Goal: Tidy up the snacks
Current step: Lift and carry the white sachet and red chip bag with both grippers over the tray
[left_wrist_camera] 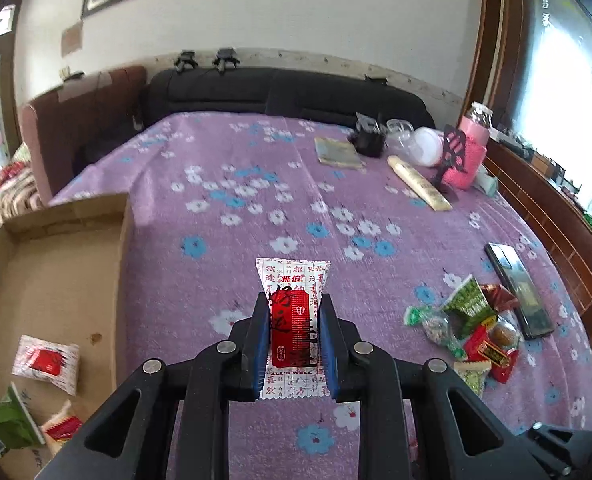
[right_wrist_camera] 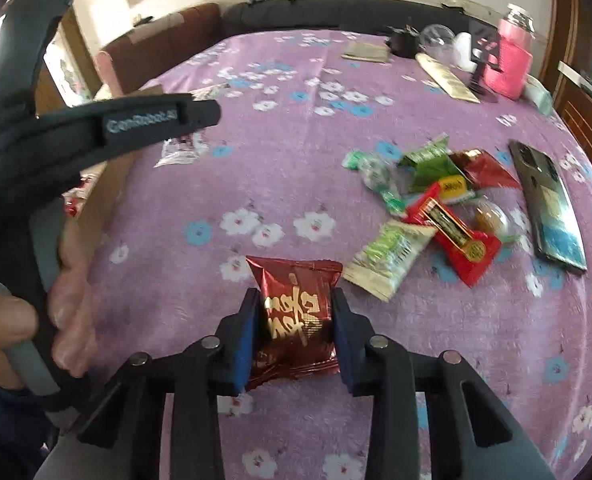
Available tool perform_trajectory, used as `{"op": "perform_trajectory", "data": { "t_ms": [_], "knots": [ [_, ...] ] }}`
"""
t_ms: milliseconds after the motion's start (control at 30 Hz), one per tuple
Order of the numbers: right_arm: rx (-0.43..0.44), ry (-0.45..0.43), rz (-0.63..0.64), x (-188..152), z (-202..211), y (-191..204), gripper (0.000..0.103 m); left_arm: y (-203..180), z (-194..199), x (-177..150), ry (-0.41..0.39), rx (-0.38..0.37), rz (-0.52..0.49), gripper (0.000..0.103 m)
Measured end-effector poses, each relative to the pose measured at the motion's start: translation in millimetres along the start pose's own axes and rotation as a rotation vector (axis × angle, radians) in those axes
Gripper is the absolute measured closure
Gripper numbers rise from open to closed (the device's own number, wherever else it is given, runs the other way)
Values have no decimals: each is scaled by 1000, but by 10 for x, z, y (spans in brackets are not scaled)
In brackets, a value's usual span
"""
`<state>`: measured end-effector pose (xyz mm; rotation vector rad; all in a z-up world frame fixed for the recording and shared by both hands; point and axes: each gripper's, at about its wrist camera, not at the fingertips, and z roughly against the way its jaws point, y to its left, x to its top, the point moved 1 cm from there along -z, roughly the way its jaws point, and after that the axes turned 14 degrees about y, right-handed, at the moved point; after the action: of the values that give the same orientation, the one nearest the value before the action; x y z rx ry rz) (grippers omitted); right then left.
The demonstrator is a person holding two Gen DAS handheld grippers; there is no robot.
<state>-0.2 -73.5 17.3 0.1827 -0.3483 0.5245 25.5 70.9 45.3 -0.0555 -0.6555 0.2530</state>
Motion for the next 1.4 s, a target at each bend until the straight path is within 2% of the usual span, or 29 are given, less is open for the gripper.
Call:
{"op": "perform_trajectory", "data": {
  "t_ms": [100, 233, 300, 400, 467, 533, 767, 1033, 1400],
  "knots": [
    [-30, -94, -44, 206, 197, -54, 72, 30, 88, 13, -49, 19, 14, 80],
    [-91, -316, -135, 555, 562, -146, 72, 23, 166, 8, -104, 65, 7, 80],
    [-118, -388, -152, 636, 607, -127, 72, 5, 168, 10, -115, 86, -5, 80],
    [-91, -429, -149, 588, 511, -117, 72, -17, 152, 7, -113, 102, -17, 80],
    [-34, -412, -151, 555, 347, -170, 72, -28, 125, 1, -103, 107, -20, 80],
    [13, -360, -143, 561, 223, -191, 72, -44, 75, 5, -84, 117, -26, 80],
    [75, -333, -154, 552, 165, -299, 72, -84, -7, 0, -52, 131, -39, 80],
    [102, -319, -150, 561, 155, -291, 72, -91, -42, -11, -43, 142, -41, 80],
    [89, -321, -150, 569, 148, -277, 72, -99, -23, -12, -50, 135, -43, 80]
  ]
}}
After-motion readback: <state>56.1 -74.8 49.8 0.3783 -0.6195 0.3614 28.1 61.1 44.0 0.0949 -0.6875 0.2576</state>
